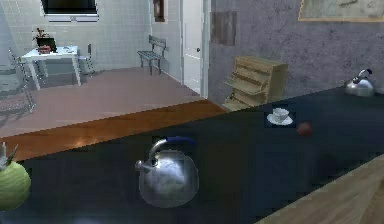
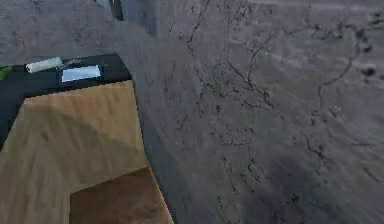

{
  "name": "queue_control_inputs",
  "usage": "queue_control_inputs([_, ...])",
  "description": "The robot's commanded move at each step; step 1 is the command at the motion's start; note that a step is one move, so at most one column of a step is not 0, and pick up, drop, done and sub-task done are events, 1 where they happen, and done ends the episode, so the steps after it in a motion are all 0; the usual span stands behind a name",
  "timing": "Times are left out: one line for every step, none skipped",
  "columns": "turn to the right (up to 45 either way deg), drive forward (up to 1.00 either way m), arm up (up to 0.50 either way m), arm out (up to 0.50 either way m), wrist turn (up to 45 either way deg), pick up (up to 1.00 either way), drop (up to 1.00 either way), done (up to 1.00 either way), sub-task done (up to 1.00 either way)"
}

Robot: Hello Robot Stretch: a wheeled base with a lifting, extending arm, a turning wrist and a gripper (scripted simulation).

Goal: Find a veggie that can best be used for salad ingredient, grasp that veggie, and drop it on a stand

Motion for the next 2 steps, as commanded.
queue_control_inputs([-24.0, 0.00, 0.00, 0.00, 0.0, 0.00, 0.00, 0.00, 0.00])
queue_control_inputs([0.0, 0.05, 0.00, 0.00, 0.0, 0.00, 0.00, 0.00, 0.00])
